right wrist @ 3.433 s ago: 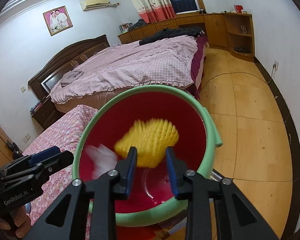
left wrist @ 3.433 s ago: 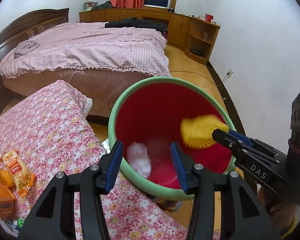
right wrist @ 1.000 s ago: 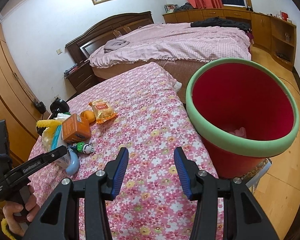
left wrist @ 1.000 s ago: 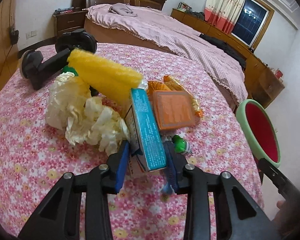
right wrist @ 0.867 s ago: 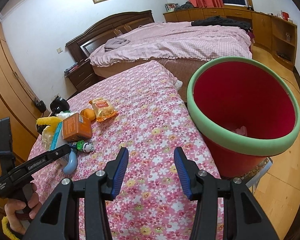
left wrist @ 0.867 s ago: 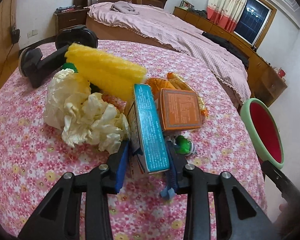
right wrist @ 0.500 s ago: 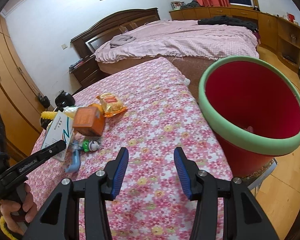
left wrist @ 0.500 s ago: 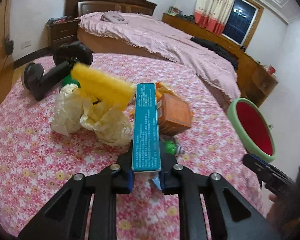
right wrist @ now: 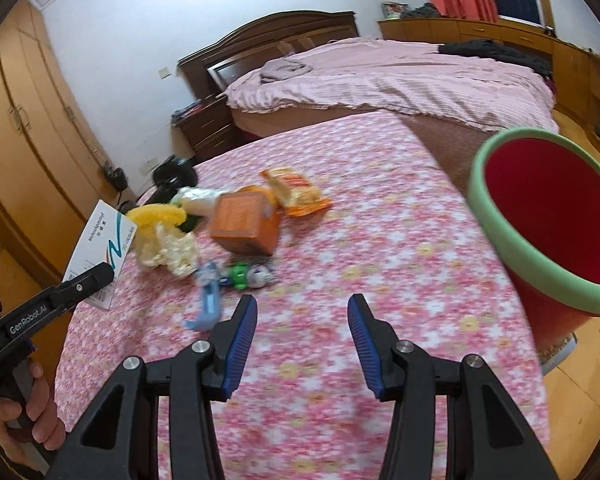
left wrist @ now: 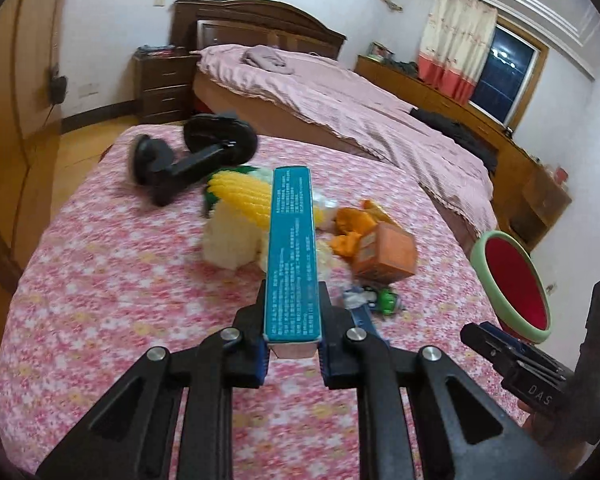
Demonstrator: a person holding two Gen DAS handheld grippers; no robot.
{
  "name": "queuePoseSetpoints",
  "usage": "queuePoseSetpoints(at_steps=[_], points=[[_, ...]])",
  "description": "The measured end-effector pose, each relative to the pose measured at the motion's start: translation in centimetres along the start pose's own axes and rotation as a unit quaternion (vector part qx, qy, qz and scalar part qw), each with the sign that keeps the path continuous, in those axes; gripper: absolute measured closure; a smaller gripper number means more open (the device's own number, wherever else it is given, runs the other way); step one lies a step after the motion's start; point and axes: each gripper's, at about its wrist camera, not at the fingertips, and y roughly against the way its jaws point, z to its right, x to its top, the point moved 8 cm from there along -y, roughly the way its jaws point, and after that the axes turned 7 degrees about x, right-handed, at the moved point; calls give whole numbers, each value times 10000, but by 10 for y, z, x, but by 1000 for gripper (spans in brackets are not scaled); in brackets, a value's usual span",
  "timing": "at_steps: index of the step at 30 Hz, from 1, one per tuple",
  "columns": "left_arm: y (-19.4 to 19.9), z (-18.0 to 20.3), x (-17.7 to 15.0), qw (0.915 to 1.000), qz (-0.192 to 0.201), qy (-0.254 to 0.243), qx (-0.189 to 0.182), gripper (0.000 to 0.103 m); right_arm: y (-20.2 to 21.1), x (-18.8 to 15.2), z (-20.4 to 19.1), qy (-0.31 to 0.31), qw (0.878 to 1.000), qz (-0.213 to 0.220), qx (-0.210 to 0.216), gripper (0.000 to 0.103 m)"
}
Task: Collect trash
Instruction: 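Grasp the blue plastic piece with the right tool while the left tool holds the teal box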
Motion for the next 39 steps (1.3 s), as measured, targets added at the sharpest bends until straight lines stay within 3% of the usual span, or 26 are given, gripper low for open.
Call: queuePoseSetpoints(at_steps=[9,16,20,25,29,39], points=[[7,-39,-7,9992,-26,244,308,85,-35,-13,-42,260,9983,-395,352,52],[4,-71,-16,9973,-123,509,521,85,-57,-17,-53,318,9973,-586,305,53],[4,-79,-14,9967,-91,556,592,85,-69,-17,-53,294,9968,-692,270,60],[7,-78,-12,9970,-26,511,584,85,-73,-21,-52,334,9965,-740,216,66],[10,-69,-10,9978,29,409,528,85,-73,-23,-51,369,9964,-724,235,82],[16,-36,-5,9995,105,115,266,85,-28,-15,-46,364,9984,-288,311,82]])
